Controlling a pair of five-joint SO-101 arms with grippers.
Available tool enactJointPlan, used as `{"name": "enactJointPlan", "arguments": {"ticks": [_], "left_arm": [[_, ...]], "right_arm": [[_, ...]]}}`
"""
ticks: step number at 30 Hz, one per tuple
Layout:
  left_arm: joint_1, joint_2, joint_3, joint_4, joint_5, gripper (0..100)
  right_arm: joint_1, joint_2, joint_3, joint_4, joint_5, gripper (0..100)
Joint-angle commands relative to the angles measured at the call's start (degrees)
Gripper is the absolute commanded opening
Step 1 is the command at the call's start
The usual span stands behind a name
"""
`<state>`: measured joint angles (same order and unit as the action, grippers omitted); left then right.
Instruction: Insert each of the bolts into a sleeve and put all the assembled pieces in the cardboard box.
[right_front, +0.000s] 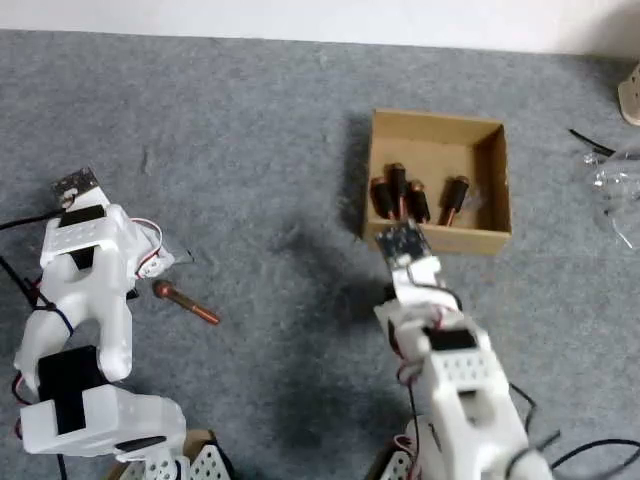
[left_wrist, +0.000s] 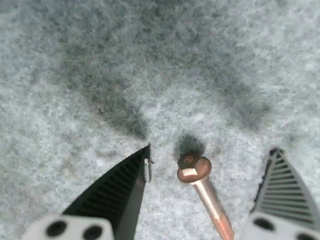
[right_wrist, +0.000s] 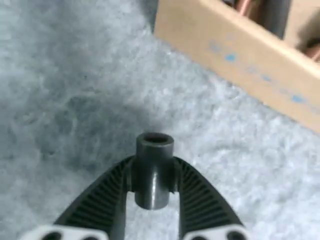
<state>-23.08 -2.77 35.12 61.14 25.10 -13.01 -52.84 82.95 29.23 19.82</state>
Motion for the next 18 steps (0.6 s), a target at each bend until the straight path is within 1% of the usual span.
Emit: {"name": "enactJointPlan", "arguments": {"ticks": [1,7,10,13,15,18], "left_arm": [[-0.4,-2.68,-0.84,-0.35,0.09,32],[-0.22,-2.95,-0.75,-0.26,0.09,32],[1.01,-2.95,-0.75,-0.26,0.09,32],[3.47,-3.03,-0.75,-0.26,0.09,32],[6.29,-3.03,-0.75,-0.26,0.09,32],[10.51,-2.95,-0.22,0.09,0.35,32]], "right_arm": [[-0.57,-13.05,4.0,-1.71,-0.44,0.4],[-0.4,-26.95,11.03,-1.71,-0.44,0.4],[-0.4,-33.01,14.64,-1.63,-0.18,0.4],[-0.4,-38.55,17.89,-1.63,-0.18,0.4],[-0.4,-41.36,19.65,-1.19,-0.35,0.4],[-0.31,-43.82,20.35,1.98,-0.44,0.4]]}}
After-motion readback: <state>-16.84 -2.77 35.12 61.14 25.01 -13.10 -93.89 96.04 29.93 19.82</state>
